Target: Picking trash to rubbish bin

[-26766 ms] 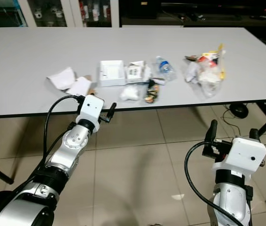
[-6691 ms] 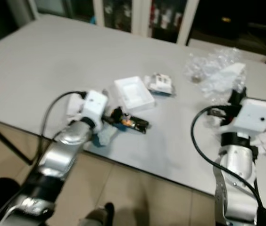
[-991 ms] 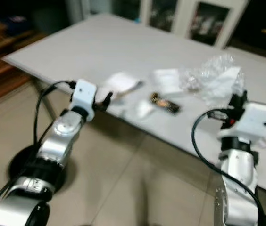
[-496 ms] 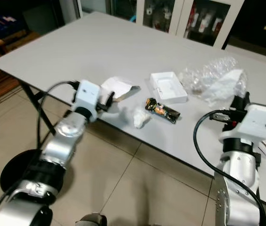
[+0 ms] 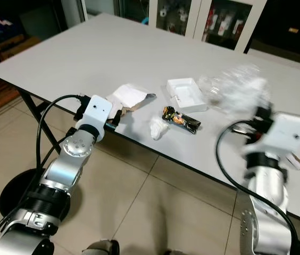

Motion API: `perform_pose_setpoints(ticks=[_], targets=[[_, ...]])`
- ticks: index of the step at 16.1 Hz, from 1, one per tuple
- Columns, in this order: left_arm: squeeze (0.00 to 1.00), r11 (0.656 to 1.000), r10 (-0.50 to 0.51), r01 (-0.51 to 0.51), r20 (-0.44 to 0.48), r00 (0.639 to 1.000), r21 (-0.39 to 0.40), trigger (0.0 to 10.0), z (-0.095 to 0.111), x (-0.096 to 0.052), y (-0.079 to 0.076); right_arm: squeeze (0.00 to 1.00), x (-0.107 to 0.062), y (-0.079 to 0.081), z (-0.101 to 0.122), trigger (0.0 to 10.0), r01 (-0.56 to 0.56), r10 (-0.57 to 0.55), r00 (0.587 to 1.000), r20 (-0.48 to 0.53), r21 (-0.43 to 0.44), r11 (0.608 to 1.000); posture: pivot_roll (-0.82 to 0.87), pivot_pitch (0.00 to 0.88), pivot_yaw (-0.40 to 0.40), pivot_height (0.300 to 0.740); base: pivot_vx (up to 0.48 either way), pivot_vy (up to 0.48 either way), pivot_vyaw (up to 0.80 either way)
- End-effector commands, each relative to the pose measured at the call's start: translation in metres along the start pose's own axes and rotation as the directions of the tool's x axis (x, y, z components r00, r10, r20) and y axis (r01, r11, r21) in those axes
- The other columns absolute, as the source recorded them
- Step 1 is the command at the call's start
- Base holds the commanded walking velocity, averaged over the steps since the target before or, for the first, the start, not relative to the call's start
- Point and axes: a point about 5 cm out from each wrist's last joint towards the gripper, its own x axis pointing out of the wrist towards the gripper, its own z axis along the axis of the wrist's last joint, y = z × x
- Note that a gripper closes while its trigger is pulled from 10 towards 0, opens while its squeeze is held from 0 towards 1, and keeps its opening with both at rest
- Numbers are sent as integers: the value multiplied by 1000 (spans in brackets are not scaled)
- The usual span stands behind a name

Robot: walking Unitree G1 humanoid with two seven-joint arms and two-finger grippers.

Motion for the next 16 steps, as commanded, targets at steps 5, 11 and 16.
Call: perform_pose_setpoints(ticks=[5, 11, 16], targets=[[0, 999, -51, 51, -44, 998, -3, 10000, 0, -4, -7, 0, -6, 7, 5, 10000, -89, 90, 995, -39, 7, 996, 191, 150, -65, 740, 0, 0, 0], [0, 995, -98, 97, -92, 991, -16, 10000, -8, -3, -17, 0, -6, 6, 6, 10000, -88, 88, 995, -55, 1, 996, 183, 150, -69, 740, 0, 0, 0], [0, 995, -101, 102, -102, 990, 4, 10000, -13, 3, -16, 0, -6, 5, 10, 10000, -80, 79, 996, -44, -5, 997, 171, 148, -67, 740, 0, 0, 0]])
